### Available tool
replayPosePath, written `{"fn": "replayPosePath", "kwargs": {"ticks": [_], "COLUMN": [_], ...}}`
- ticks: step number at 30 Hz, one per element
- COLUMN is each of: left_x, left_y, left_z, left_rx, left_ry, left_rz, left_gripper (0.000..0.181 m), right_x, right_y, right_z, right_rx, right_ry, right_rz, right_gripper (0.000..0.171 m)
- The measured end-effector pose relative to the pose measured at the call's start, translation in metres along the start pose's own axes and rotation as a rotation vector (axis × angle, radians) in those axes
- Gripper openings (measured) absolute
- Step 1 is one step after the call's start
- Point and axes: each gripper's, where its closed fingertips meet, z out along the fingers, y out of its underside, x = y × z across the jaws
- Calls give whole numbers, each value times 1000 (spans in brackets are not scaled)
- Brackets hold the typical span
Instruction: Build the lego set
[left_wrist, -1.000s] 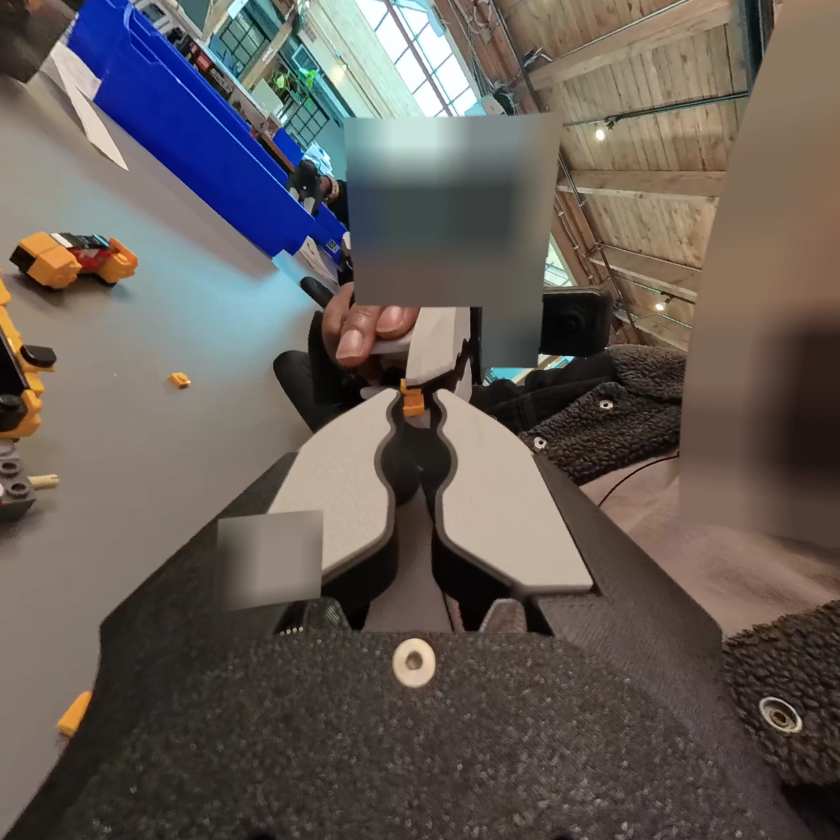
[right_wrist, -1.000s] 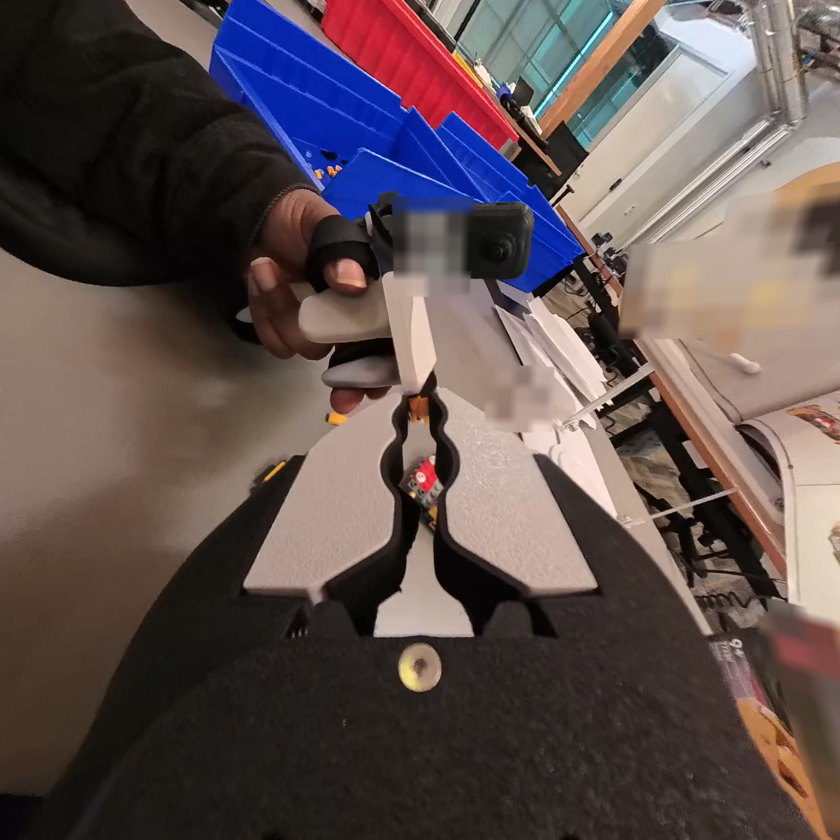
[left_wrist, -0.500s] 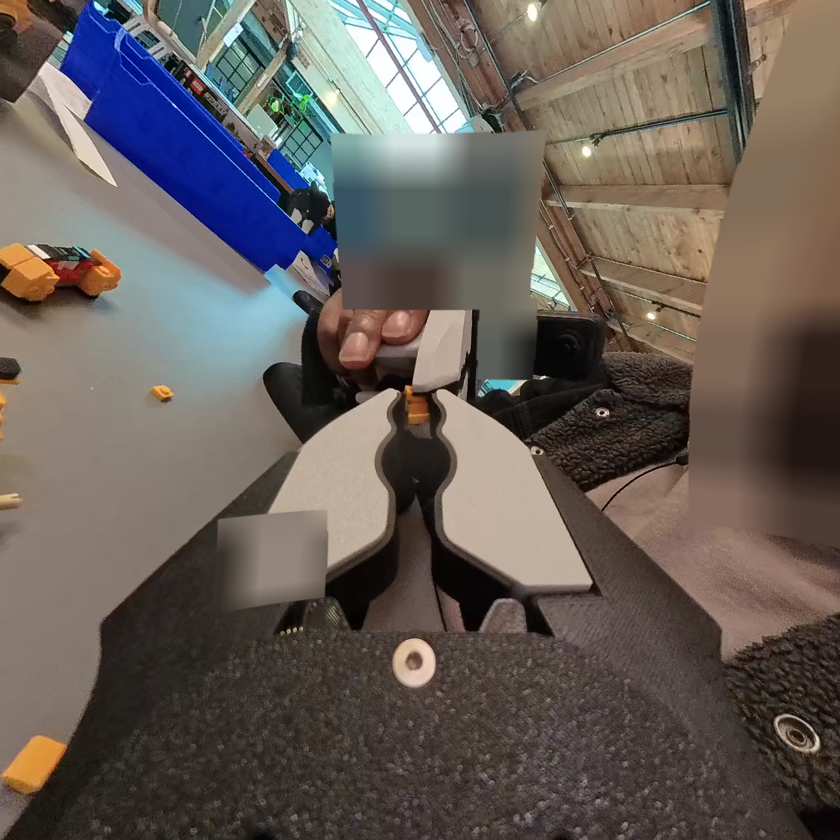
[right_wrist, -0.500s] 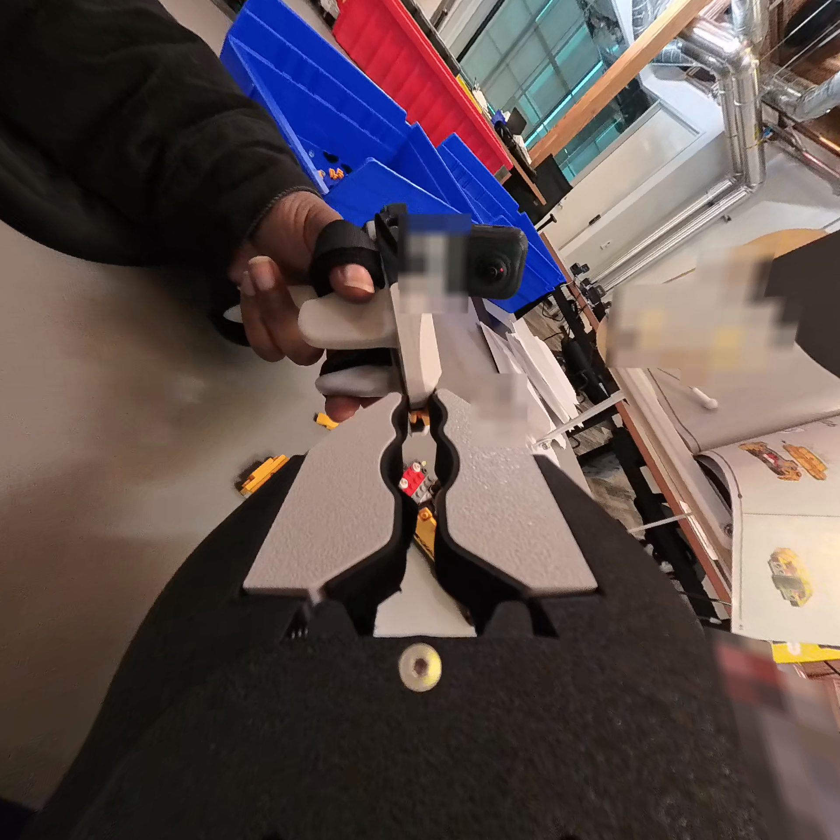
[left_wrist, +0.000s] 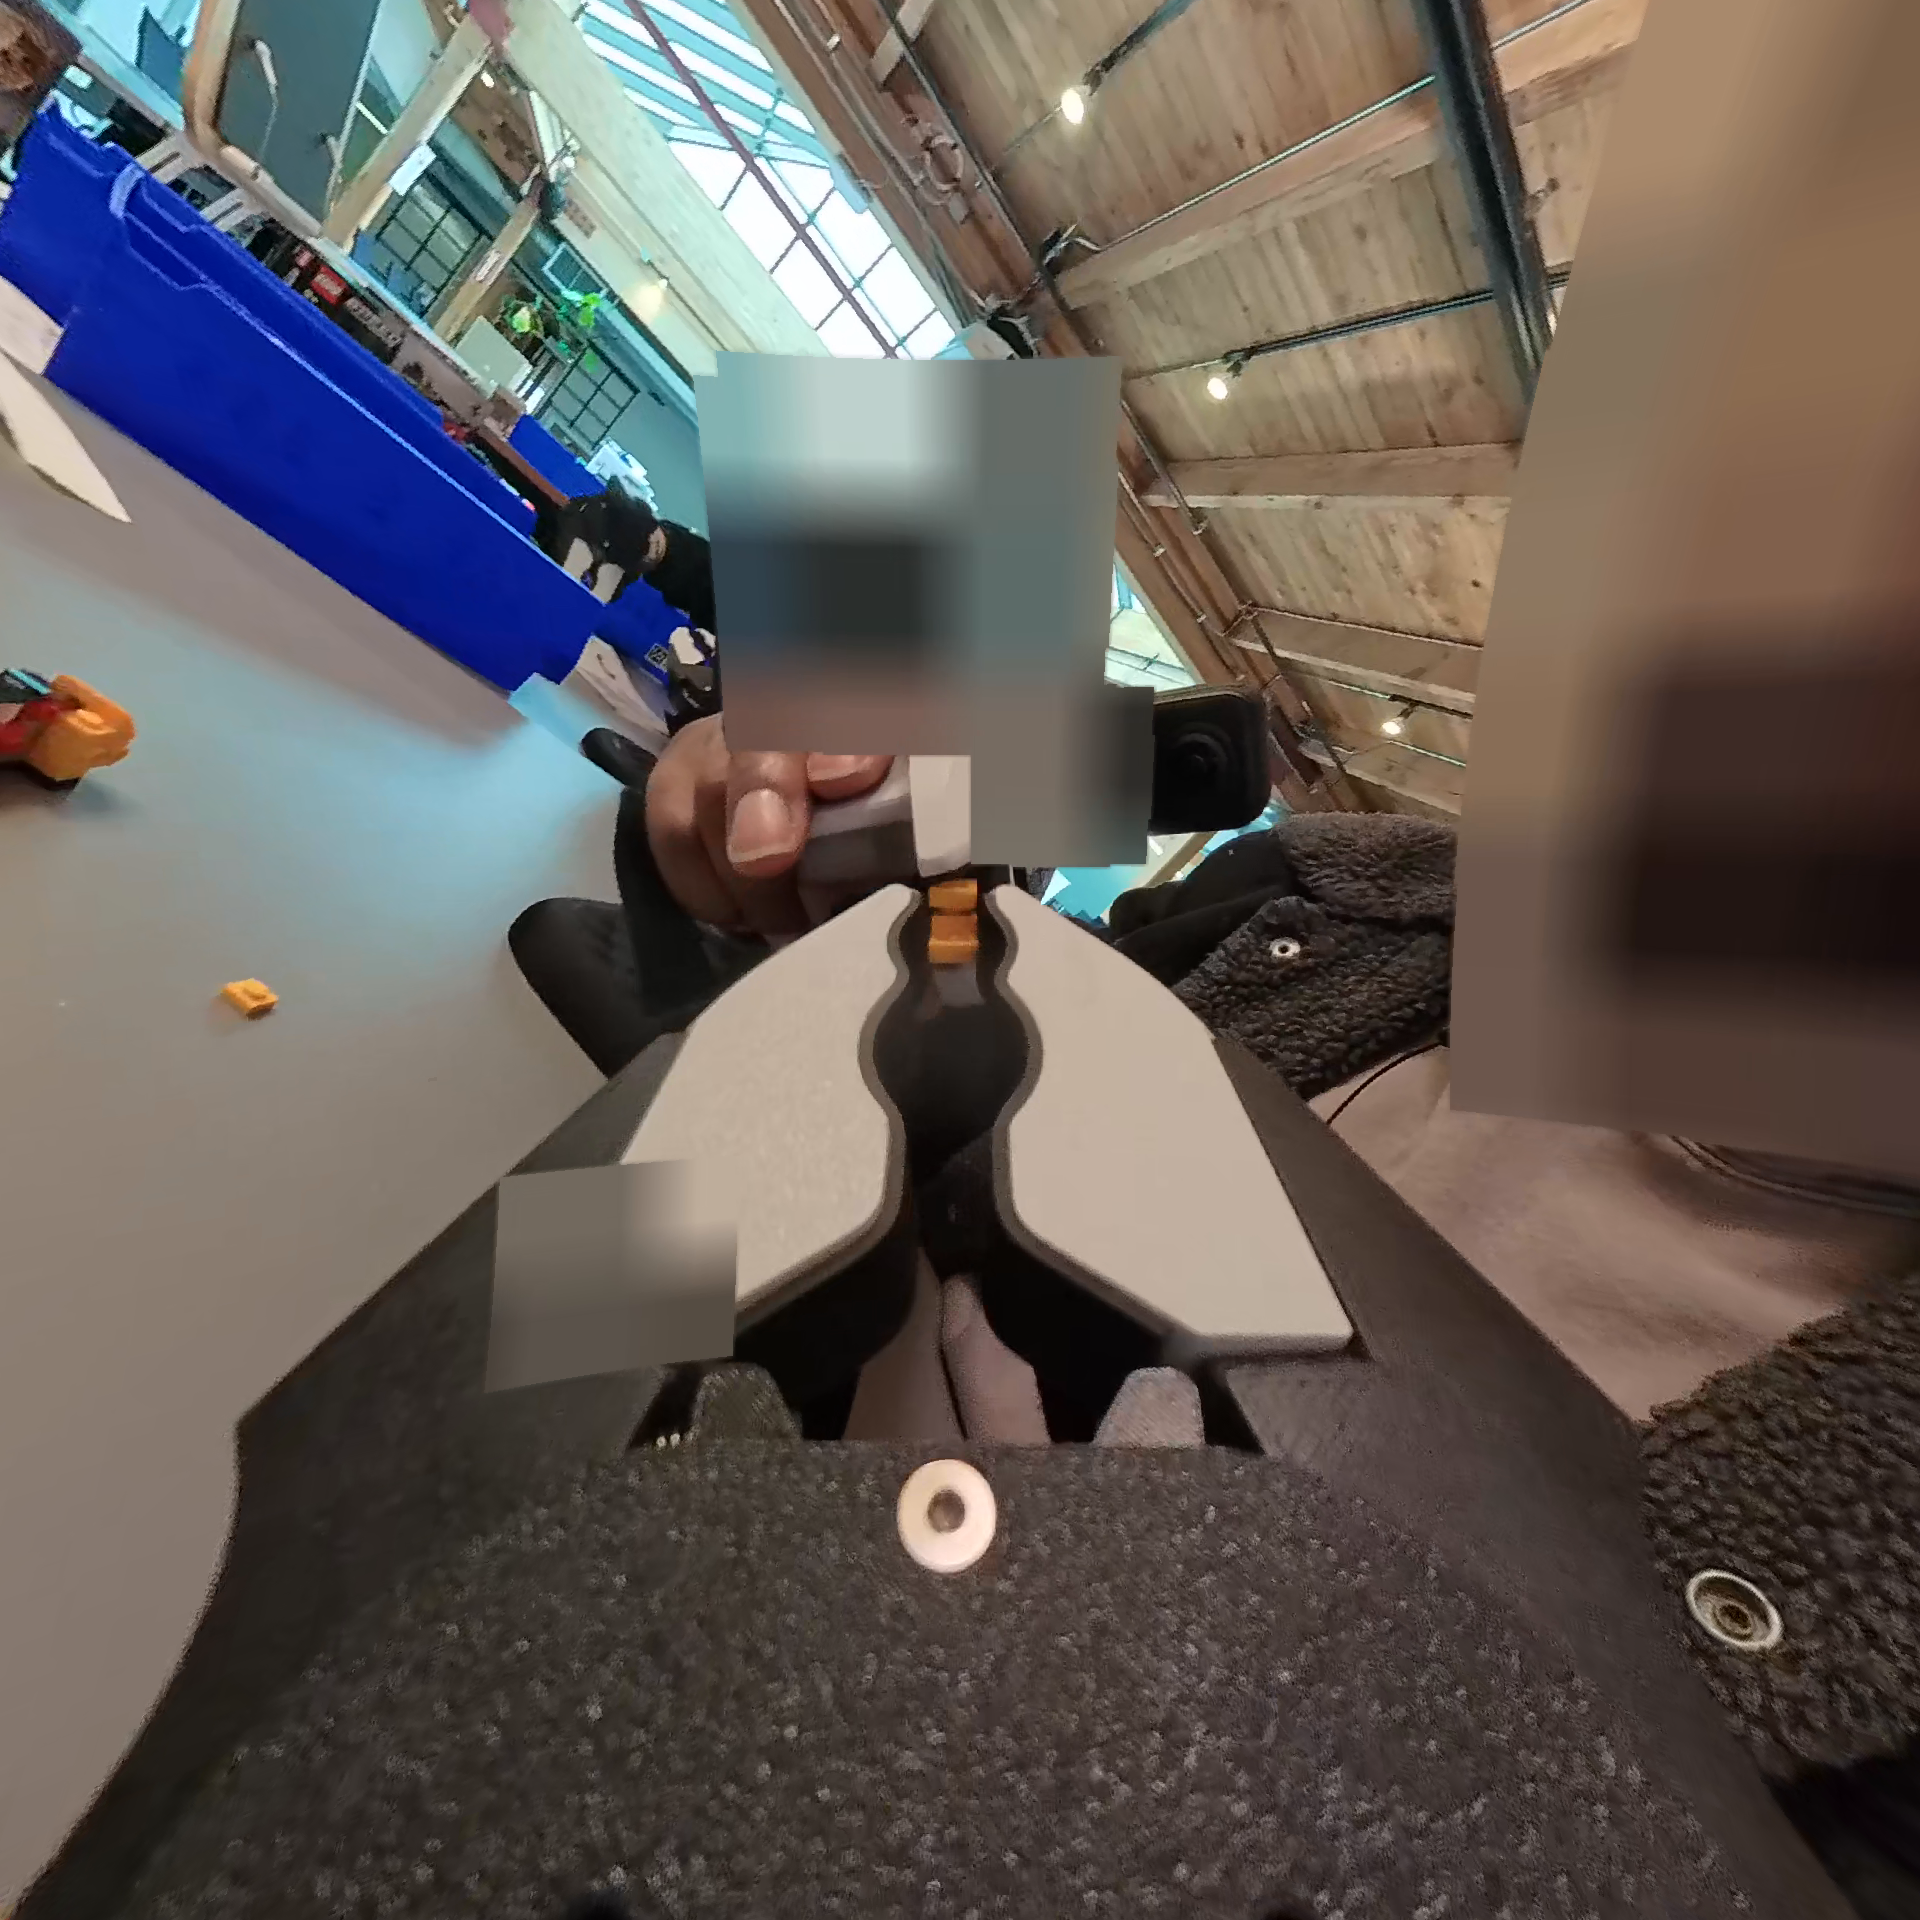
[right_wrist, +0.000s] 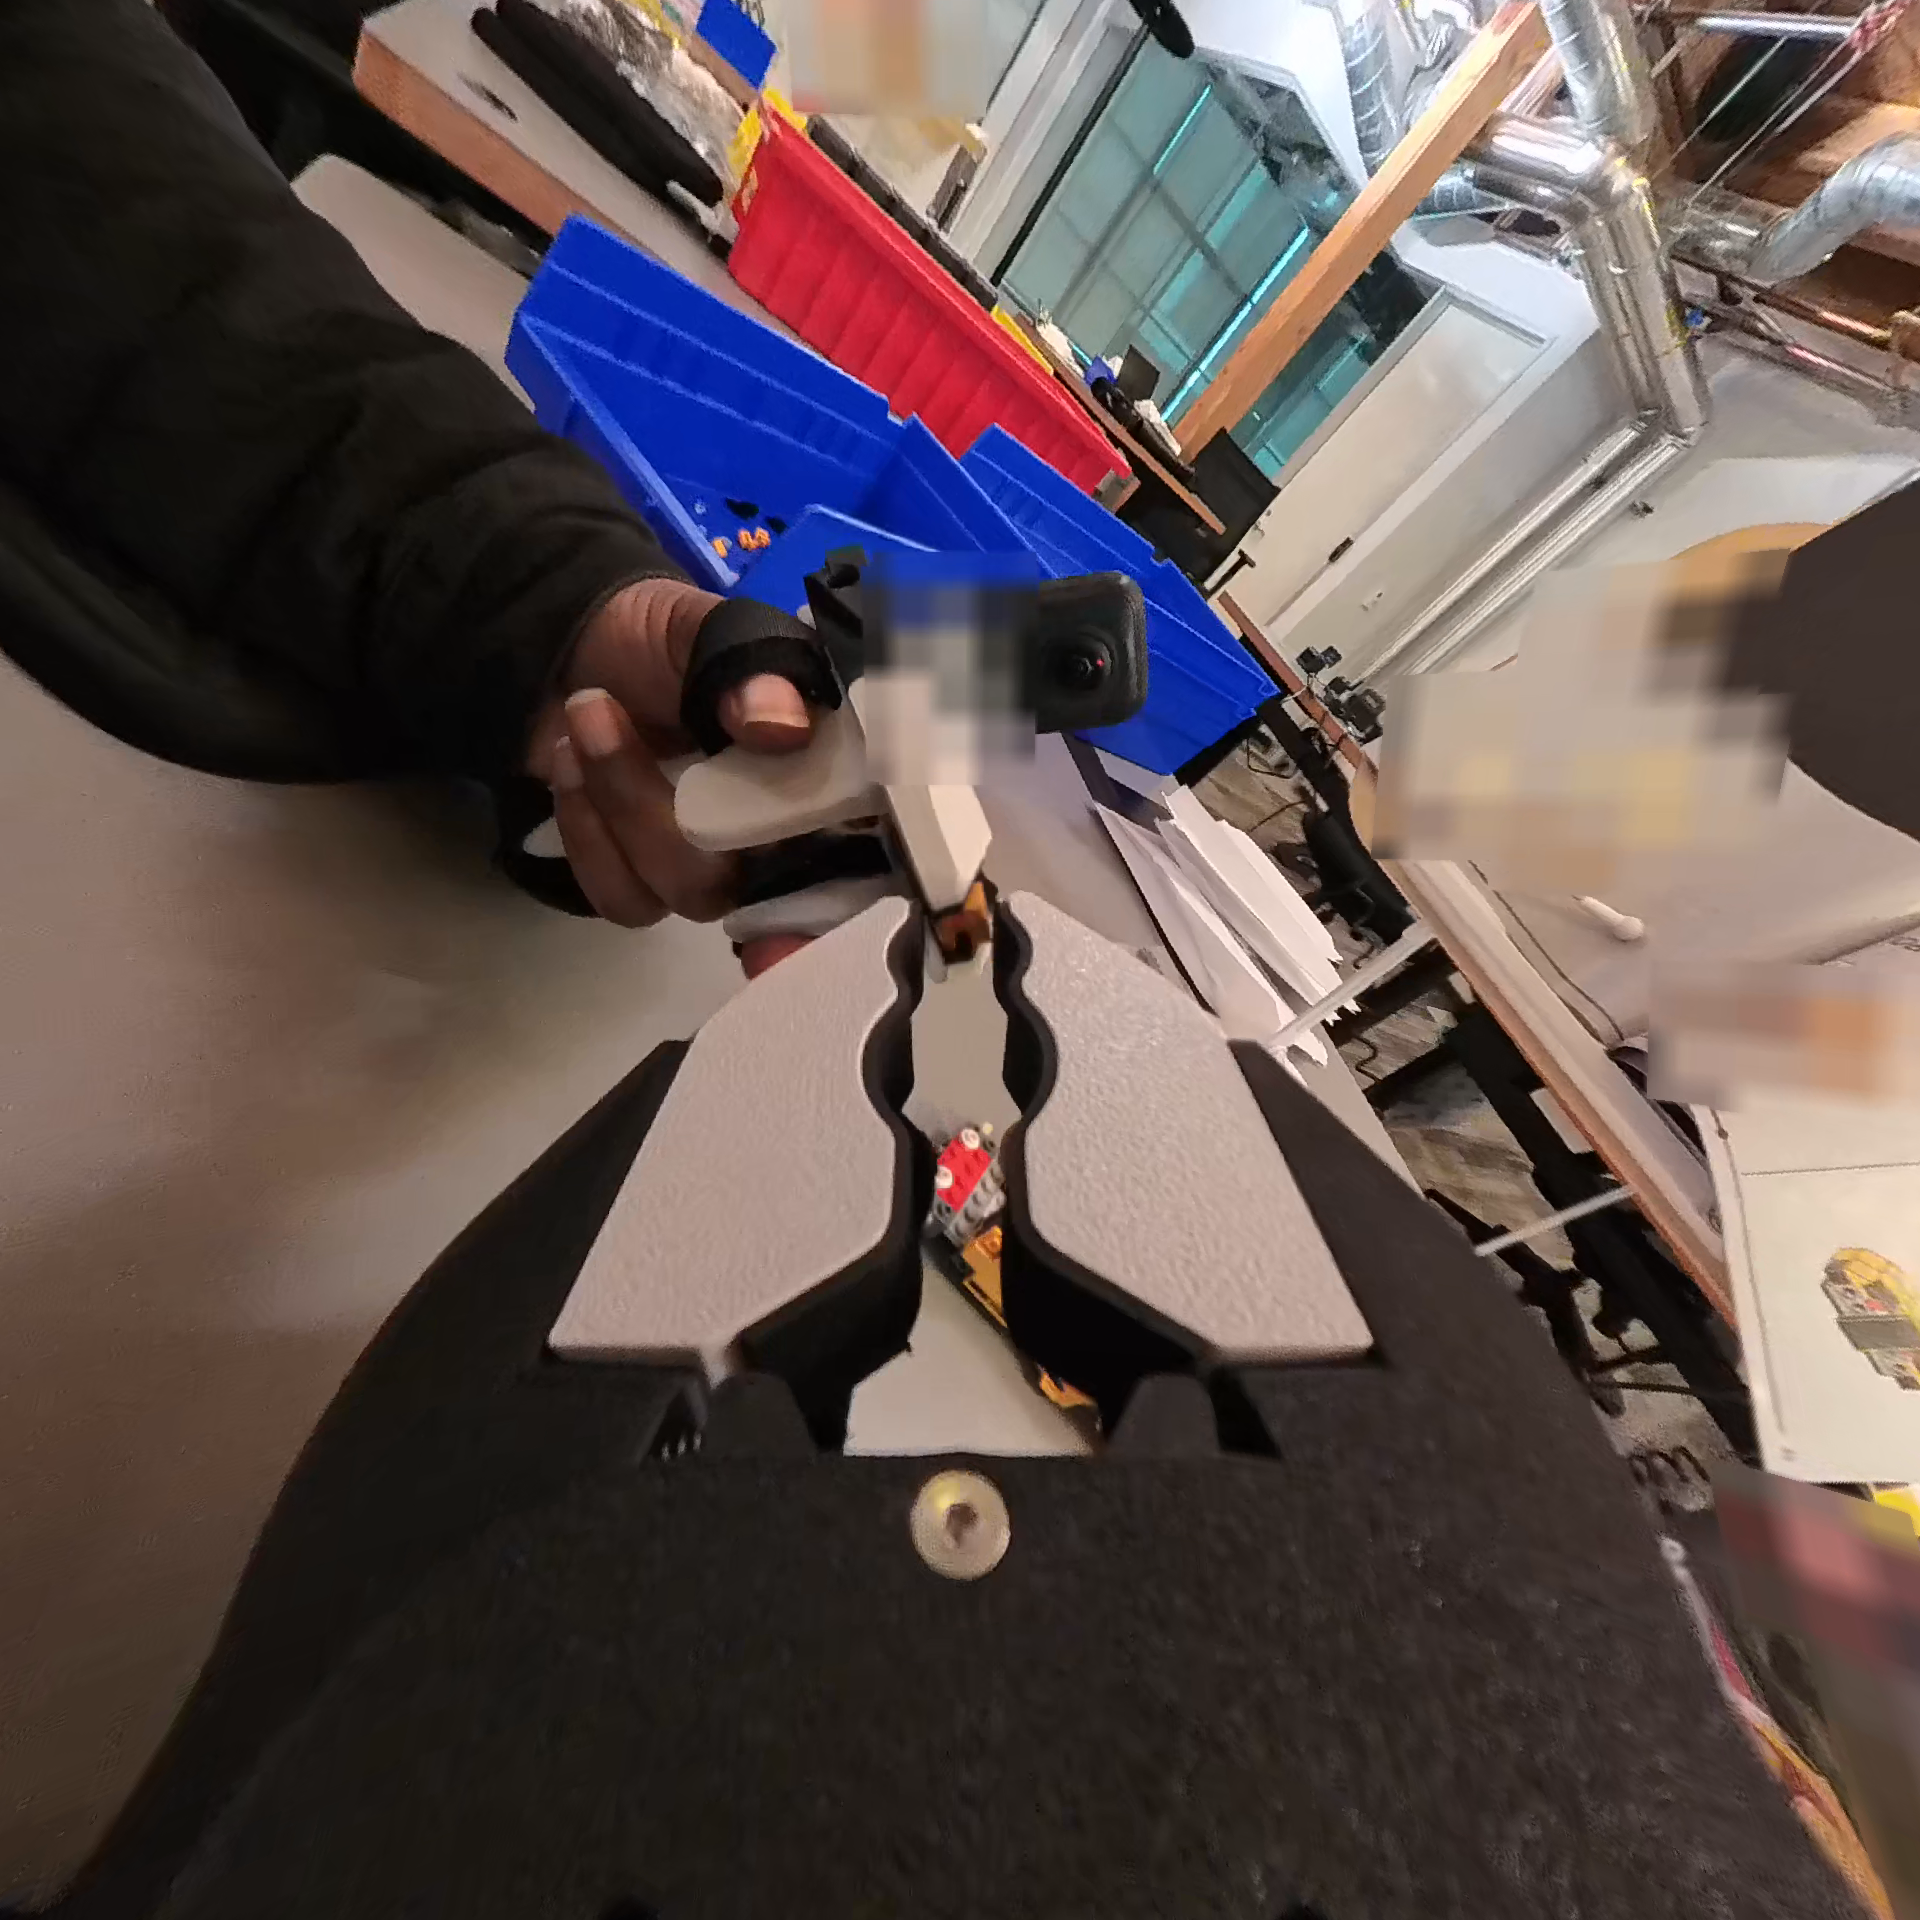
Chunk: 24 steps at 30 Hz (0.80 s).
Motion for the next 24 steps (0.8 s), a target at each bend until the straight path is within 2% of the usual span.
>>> {"fn": "replayPosePath", "kwargs": {"ticks": [19,24], "left_x": [5,4], "left_y": [4,2], "left_z": [2,2], "left_rx": [-28,-12], "left_ry": [27,30], "left_rz": [3,-26], "left_gripper": [9,8], "right_x": [-4,-3], "right_y": [-4,-3], "right_z": [-3,-3], "right_rx": [6,2], "right_ry": [-3,-9], "right_rz": [-88,-55], "right_gripper": [9,8]}}
